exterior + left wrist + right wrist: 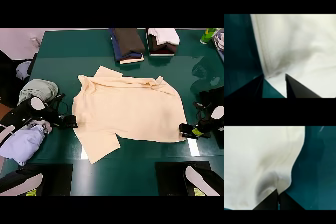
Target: Fold the shirts.
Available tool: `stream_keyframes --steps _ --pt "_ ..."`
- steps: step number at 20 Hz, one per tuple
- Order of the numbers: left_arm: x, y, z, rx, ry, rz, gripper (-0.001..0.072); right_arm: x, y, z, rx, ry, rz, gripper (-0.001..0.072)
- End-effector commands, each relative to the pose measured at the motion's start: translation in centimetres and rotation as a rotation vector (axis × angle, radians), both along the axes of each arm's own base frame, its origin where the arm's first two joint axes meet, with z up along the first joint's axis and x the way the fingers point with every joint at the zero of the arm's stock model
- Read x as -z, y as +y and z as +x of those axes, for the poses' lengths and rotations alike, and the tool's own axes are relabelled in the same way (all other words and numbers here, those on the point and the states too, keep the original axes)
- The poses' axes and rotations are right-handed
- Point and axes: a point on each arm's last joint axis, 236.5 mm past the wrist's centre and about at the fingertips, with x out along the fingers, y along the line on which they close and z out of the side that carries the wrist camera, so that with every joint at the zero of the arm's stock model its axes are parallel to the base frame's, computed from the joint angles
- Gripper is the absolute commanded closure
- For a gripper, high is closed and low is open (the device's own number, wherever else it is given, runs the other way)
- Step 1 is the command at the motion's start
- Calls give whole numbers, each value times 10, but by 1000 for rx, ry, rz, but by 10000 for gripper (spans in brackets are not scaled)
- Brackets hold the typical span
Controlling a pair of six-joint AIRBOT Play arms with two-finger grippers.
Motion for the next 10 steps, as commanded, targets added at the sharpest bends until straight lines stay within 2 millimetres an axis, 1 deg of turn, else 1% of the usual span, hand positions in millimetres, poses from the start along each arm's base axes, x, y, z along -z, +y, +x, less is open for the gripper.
stream_keyframes --steps 1,3,4,5,6,7,8,9,10 --pt "1 -4 1 39 -27 -20 689 -2 -1 3 -1 -10 -2 689" --pt "-5 -4 6 57 -56 -19 682 -13 -3 15 0 -45 -9 690" --pt "-14 -4 13 62 -87 -17 682 -24 -5 25 0 -71 -12 690" --pt "-30 -2 26 74 -144 -5 682 -37 -6 36 -6 -102 -19 690" --pt "-55 1 41 75 -220 11 683 -55 -6 47 -26 -137 -29 690" --pt "-91 6 59 80 -323 39 683 -76 -4 61 -50 -190 -41 690" --pt "-132 13 73 84 -429 72 682 -102 0 77 -79 -268 -59 690" --pt "-184 21 87 87 -559 109 682 -138 5 96 -112 -377 -81 690" --pt "-237 29 95 74 -688 142 682 -181 11 112 -143 -500 -105 690"
